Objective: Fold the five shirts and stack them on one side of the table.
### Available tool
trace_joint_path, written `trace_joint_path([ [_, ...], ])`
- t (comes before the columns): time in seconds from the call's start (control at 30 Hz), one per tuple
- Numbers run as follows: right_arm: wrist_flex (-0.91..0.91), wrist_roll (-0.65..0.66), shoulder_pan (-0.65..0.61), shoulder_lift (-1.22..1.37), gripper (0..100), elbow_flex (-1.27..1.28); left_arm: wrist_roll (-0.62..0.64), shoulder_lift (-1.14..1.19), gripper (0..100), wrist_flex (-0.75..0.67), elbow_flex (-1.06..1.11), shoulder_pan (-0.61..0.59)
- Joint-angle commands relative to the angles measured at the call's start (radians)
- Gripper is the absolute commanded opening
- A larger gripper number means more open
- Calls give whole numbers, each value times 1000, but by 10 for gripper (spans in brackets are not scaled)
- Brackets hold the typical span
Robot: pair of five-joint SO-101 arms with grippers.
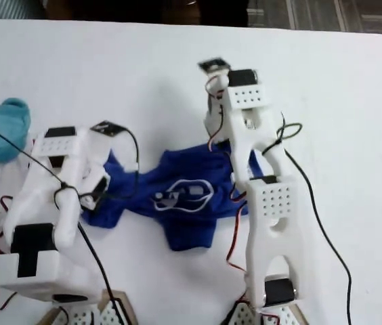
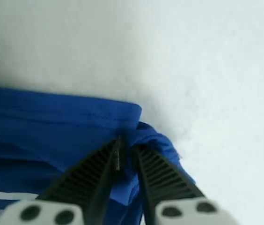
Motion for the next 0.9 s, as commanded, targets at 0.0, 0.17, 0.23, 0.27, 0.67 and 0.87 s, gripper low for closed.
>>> trace_joint_path([
  [0.0,-12,2,-12,-56,21,-178,-5,-6,25,2,-36,6],
  [0.17,-102,5,-13,-19,21,-315,55,-5,25,8,-96,5],
  [0.23,-177,6,-5,13,21,-319,81,-5,25,28,-142,6],
  [0.27,-208,6,-1,39,21,-318,84,-5,25,38,-166,6],
  [0.67,-81,8,54,262,149,-488,26,-5,25,78,-177,6],
  [0.87,-64,-2,24,239,142,-695,26,-5,25,74,-174,6],
])
